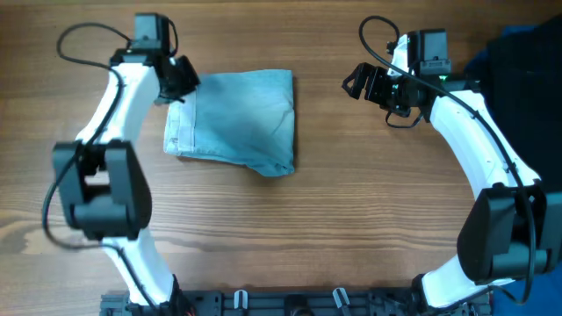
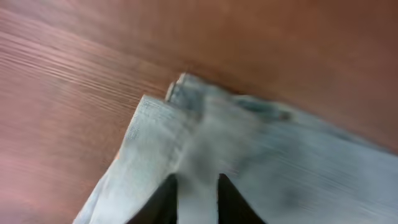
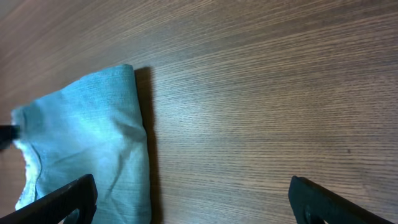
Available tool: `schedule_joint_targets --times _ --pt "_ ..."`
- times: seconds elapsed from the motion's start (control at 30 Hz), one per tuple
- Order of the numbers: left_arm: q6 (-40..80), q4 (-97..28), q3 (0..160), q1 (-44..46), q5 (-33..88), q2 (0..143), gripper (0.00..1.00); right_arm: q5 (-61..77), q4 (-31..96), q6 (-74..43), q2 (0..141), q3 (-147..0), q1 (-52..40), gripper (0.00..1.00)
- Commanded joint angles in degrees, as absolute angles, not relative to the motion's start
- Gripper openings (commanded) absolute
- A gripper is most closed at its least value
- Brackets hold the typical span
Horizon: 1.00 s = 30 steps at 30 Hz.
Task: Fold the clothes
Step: 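Tuck and smooth the jeans' left edge with the left gripper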
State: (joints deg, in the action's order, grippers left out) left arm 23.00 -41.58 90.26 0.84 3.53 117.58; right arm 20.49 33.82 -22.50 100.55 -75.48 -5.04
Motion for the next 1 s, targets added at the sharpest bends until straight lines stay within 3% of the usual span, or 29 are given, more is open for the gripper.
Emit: schedule_joint_targets --times 0.0,0.07,0.23,0.33,0.5,0.63,0.83,0.97 --pt "19.7 -40.4 90.0 1.1 4.2 125.2 0.12 19.9 33.7 -22.7 100.8 -75.5 -5.0 1.0" --pt "19.7 -39.0 90.1 1.1 1.5 125.8 0.06 19.9 33.7 -22.7 100.8 -75.5 -5.0 0.99" --pt "21.9 -40.2 93.1 2.7 3.9 112.1 0.06 19.9 33.7 -22.7 100.8 -75.5 -5.0 1.0" --pt "23.2 -49.0 93.1 7.9 7.0 103.0 0.05 19.9 33.7 -22.7 100.8 -75.5 -5.0 1.0" --pt "22.9 -63.1 91.1 15.5 7.0 104.9 0.04 19.9 33.7 -22.7 100.8 -75.5 -5.0 1.0" --pt "23.2 -59.7 80.1 16.8 7.0 105.4 0.04 19.9 33.7 -22.7 100.8 -75.5 -5.0 1.0" --pt "25.4 -39.7 62.1 16.2 4.4 105.4 0.04 19.9 33.7 -22.7 100.8 -75.5 -5.0 1.0" --pt "26.0 -45.1 63.0 16.2 4.9 102.9 0.04 19.9 33.7 -22.7 100.8 -75.5 -5.0 1.0"
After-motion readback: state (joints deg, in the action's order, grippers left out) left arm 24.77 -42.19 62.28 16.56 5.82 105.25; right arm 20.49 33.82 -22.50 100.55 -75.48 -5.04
